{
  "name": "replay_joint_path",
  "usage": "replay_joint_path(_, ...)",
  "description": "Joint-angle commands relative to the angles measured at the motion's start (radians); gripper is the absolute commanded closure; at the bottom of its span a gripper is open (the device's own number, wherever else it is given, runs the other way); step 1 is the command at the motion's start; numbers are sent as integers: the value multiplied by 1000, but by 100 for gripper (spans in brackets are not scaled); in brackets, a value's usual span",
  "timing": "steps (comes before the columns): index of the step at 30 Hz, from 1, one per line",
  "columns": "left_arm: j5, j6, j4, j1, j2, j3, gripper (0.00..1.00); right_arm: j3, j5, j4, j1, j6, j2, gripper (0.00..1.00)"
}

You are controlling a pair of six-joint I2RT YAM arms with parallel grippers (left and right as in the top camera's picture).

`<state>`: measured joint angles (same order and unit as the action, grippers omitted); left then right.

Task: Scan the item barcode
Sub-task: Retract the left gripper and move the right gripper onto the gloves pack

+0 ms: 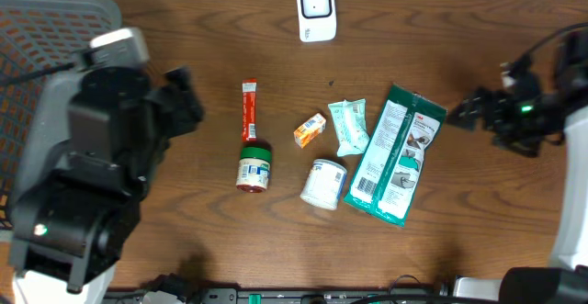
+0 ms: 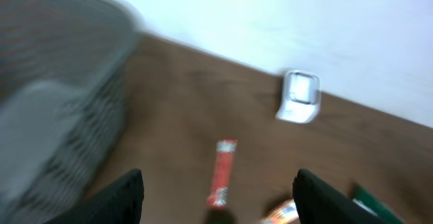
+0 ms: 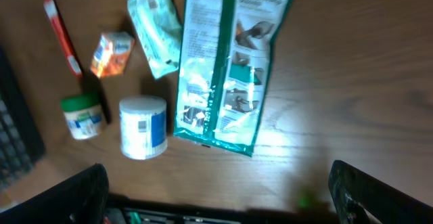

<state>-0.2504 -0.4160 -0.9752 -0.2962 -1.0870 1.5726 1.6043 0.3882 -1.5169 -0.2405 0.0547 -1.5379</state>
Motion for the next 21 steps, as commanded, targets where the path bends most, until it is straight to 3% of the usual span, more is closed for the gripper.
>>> replay_joint_path(1, -5, -20, -42, 77, -14, 11, 30, -110, 9, 44, 71, -7, 0, 1)
replay_joint_path(9, -5, -19, -107, 198, -109, 11, 26, -366, 74, 235, 186, 0, 0, 1)
replay_joint_path(11, -5, -19, -122, 211, -143, 11, 24, -397, 71, 278, 195, 19, 0, 36)
replay_joint_path(14, -6, -18, -147, 217, -186, 11, 21, -461, 27, 322, 200, 114, 0, 48)
replay_joint_path(15, -6, -18, -153, 217, -200, 11, 20, -486, 6, 344, 201, 145, 0, 59)
replay_joint_path(21, -5, -19, -158, 217, -249, 11, 19, -657, -77, 572, 203, 323, 0, 90)
